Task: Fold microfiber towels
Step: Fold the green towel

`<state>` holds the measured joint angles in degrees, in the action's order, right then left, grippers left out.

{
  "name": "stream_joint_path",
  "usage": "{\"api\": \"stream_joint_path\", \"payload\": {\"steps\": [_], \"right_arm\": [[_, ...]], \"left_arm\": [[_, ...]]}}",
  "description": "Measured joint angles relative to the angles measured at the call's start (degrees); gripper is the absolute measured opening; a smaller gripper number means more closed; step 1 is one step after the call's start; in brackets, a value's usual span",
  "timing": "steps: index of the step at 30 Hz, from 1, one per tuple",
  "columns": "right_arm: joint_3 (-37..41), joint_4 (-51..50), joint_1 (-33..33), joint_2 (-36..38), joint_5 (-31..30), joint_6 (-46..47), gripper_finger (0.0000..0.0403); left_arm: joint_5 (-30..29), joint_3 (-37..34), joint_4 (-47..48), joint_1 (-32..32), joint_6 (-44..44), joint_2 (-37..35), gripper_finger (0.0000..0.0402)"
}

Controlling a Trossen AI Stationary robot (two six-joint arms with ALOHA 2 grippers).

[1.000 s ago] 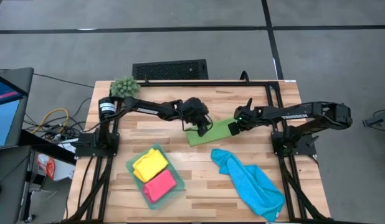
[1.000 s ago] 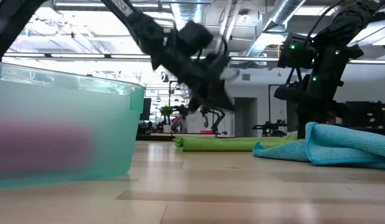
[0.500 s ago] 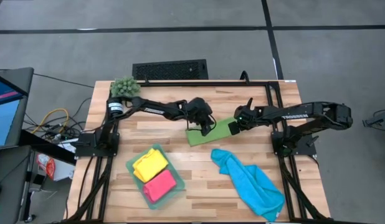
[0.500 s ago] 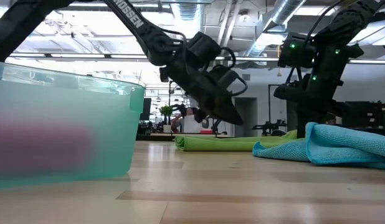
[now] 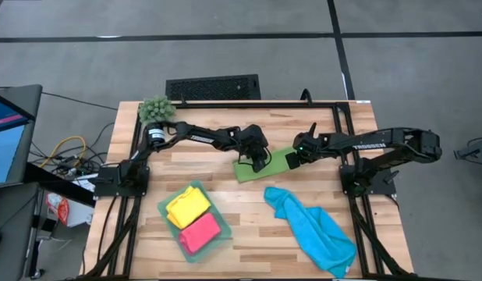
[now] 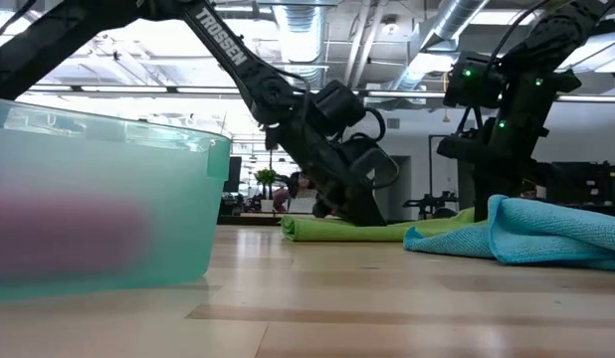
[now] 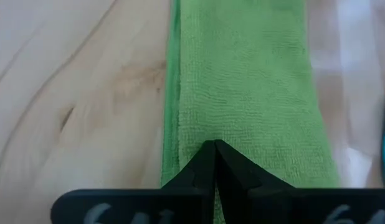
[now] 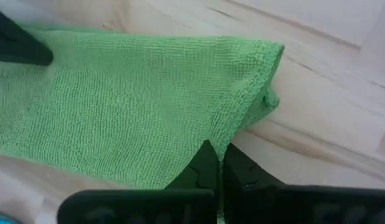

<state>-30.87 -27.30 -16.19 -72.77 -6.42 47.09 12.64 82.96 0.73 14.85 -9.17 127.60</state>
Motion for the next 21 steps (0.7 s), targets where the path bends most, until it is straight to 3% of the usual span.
{"api": "stream_joint_path", "payload": {"steps": [9,21], "right_arm": [[-0.56,0.01,2.13,0.15,1.91,-0.02,0.0015],[-11.65,1.27,6.58,0.24,2.06,-4.99,0.0015]], "left_arm": [[-2.43,1.70,1.80,0.85,-0.37,0.82,0.0000],[-2.57,1.46,6.10,0.87,-3.00,-2.52,0.0000]]}}
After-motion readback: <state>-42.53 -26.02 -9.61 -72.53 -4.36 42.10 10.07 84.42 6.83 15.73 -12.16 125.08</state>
